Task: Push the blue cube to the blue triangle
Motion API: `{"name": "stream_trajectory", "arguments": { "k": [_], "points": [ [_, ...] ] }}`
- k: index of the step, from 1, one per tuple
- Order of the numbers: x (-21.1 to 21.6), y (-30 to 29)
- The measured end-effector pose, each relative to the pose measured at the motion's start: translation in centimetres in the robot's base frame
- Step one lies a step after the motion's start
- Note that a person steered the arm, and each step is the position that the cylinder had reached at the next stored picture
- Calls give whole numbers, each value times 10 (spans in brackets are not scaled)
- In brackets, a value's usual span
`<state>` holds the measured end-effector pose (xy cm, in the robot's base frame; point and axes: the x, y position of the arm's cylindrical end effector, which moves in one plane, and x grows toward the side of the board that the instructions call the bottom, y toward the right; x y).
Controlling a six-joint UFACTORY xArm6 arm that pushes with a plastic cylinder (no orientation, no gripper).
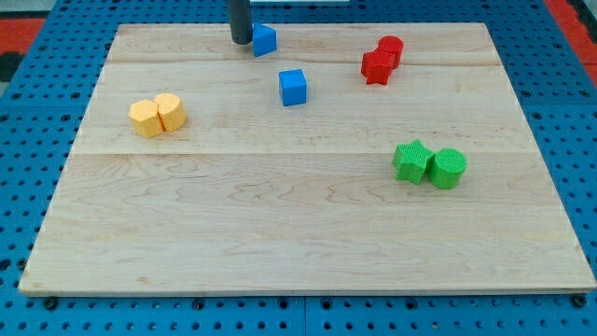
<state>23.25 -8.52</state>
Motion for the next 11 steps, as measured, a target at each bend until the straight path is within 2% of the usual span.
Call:
{"name": "stream_trajectory", "arguments": {
  "k": [2, 3, 4, 6, 7, 11],
  "points": [
    [105, -13],
    [156, 28],
    [165, 99],
    [100, 89],
    [84, 84],
    [83, 68]
  ]
}}
